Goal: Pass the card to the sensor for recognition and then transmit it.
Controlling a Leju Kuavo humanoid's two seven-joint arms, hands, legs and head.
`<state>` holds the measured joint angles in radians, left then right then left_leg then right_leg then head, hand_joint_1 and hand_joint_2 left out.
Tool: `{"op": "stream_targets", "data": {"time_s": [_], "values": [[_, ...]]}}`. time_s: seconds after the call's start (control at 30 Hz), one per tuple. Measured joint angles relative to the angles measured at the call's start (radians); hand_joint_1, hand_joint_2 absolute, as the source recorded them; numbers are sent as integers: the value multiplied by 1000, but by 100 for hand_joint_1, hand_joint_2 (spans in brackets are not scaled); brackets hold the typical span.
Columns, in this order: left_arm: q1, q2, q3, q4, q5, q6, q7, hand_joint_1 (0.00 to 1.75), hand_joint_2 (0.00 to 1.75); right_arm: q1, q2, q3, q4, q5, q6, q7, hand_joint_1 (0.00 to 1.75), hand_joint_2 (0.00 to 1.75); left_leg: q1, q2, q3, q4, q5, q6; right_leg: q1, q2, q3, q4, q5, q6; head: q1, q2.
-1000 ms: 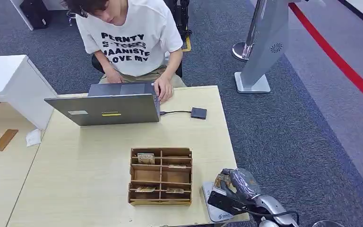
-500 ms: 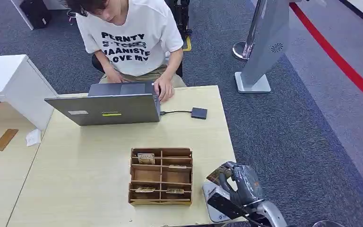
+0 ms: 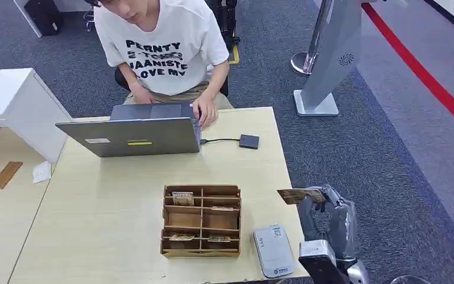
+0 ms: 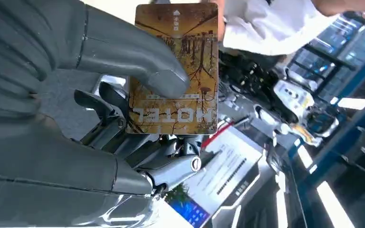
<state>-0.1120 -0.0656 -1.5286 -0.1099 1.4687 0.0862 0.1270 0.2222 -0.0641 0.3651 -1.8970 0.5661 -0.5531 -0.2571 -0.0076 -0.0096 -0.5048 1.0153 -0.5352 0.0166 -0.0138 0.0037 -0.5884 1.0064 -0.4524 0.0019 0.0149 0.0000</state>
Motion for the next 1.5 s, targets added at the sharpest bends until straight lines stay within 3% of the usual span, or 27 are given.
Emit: {"op": "stream_targets", "data": {"time_s": [0.3,0.5,0.9,1.23,1.4,1.5], "values": [[0,-3,0,0,-1,0,-1,0,0,11,18,-11,-32,-3,-7,-14,175,175,0,0,0,0,0,0,0,0,0,0,0,0,0,0],[-2,-3,-3,0,-28,0,-6,0,0,0,30,-11,-52,-2,-14,-82,175,175,0,0,0,0,0,0,0,0,0,0,0,0,0,0],[-14,-1,-16,0,-129,-9,-2,0,0,-166,33,19,-31,99,-13,-85,175,175,0,0,-1,0,1,1,0,0,0,0,1,0,0,0],[-42,2,-17,0,-292,-43,32,0,0,-537,33,61,187,389,29,39,175,175,0,1,0,1,3,1,-1,1,0,0,4,2,0,0],[-65,2,-17,0,-339,-59,51,0,0,-733,33,108,372,648,-19,77,175,175,0,1,0,1,4,1,-1,1,0,1,5,1,0,0],[-75,2,-17,0,-353,-64,57,0,0,-824,33,153,498,732,-34,87,175,175,0,0,0,1,4,1,-1,0,0,1,4,1,0,0]]}}
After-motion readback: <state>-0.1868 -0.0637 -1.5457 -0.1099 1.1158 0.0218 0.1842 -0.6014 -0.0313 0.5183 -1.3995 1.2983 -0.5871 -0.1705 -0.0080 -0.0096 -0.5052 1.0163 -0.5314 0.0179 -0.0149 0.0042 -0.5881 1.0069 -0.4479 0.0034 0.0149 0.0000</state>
